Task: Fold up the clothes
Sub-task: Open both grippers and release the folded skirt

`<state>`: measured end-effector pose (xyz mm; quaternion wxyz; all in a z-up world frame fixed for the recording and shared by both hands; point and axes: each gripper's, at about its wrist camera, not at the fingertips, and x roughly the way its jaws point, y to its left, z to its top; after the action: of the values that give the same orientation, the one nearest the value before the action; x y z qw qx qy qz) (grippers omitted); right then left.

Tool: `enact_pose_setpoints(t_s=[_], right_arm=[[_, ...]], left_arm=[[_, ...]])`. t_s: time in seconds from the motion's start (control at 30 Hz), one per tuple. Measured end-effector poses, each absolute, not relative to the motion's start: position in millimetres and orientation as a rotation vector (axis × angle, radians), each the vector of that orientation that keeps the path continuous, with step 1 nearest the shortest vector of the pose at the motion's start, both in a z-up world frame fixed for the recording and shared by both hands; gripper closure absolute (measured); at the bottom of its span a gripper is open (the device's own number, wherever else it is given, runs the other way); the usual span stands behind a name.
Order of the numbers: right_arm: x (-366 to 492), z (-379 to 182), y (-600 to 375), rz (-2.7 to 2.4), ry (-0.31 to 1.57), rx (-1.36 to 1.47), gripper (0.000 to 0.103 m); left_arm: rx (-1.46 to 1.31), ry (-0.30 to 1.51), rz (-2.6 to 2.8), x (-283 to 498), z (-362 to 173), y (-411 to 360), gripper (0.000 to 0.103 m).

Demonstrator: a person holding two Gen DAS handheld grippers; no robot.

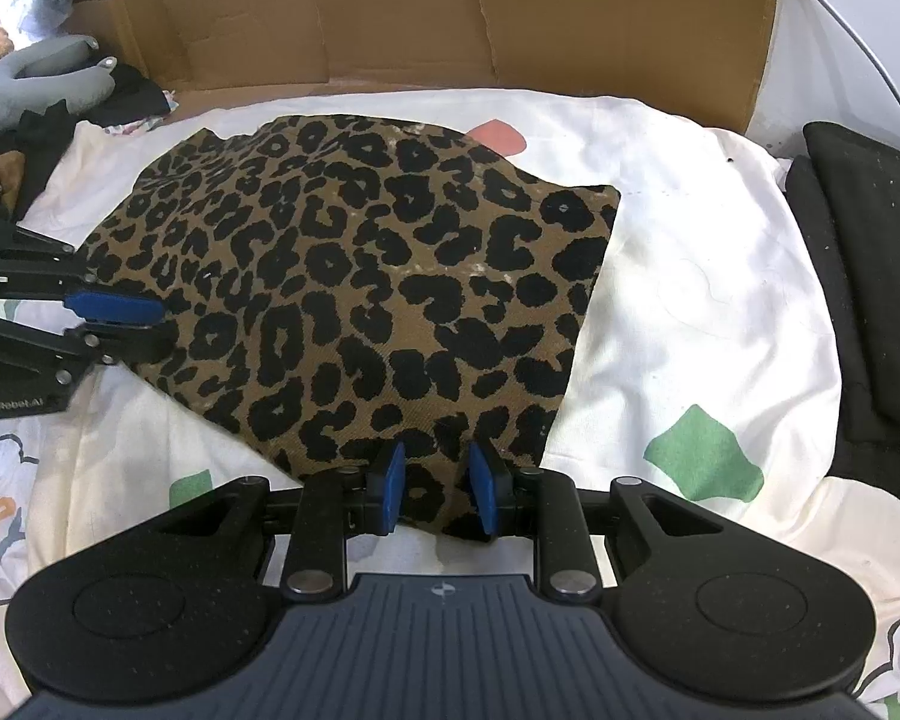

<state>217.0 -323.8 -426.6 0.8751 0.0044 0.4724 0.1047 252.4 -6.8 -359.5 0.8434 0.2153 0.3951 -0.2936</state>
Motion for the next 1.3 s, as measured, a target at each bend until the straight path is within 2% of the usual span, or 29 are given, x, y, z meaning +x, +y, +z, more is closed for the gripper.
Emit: enact_pose_setpoints(t_s=[0.27, 0.4, 0.53, 0.63, 0.83, 1.03, 1.3], right_arm=[[216.5, -426.8, -324.5, 0.217, 0.985, 0.011, 0.072], [217.3, -427.2, -324.6, 0.221, 0.989, 0.008, 0.072], [219.7, -426.2, -324.6, 0.212, 1.005, 0.01, 0.071], [225.5, -420.0, -326.1, 0.159, 1.04, 0.023, 0.056], [221.4, -399.8, -337.8, 0.148, 1.056, 0.132, 0.055], [207.4, -403.2, -355.7, 0.103, 1.101, 0.312, 0.055], [202.4, -434.5, -379.4, 0.11, 1.142, 0.614, 0.055]], left_arm=[[0.4, 0.87, -0.541, 258.7, -359.6, 27.0, 0.08], [0.331, 0.904, -0.481, 264.6, -357.3, 47.2, 0.087], [0.265, 0.956, -0.415, 265.1, -355.2, 59.1, 0.086], [0.201, 0.993, -0.329, 267.6, -350.0, 70.1, 0.081], [0.08, 0.995, -0.319, 263.4, -337.6, 84.1, 0.079], [0.023, 1.013, -0.312, 268.4, -340.8, 86.1, 0.06], [-0.061, 1.06, -0.333, 276.6, -352.4, 83.8, 0.057]])
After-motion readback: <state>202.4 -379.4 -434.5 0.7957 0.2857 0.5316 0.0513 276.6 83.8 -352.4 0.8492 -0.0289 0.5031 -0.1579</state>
